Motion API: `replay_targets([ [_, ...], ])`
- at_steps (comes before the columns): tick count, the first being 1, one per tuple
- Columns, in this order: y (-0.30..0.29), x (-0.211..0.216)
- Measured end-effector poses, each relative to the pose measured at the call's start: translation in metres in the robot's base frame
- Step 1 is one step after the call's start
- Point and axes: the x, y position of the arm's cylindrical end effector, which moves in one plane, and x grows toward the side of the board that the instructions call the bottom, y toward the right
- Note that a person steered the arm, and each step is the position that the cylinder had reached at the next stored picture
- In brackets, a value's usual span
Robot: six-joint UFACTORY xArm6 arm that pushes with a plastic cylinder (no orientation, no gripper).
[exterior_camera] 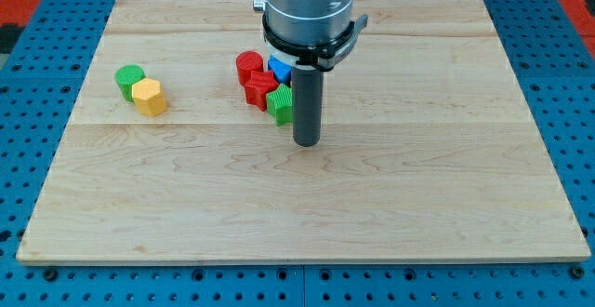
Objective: Move the blue blocks towards bottom right
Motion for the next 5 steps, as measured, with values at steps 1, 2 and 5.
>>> replay_targets([
  [1,0.038,-0.014],
  [2,0.062,-0.081],
  [5,-0.05,-0.16],
])
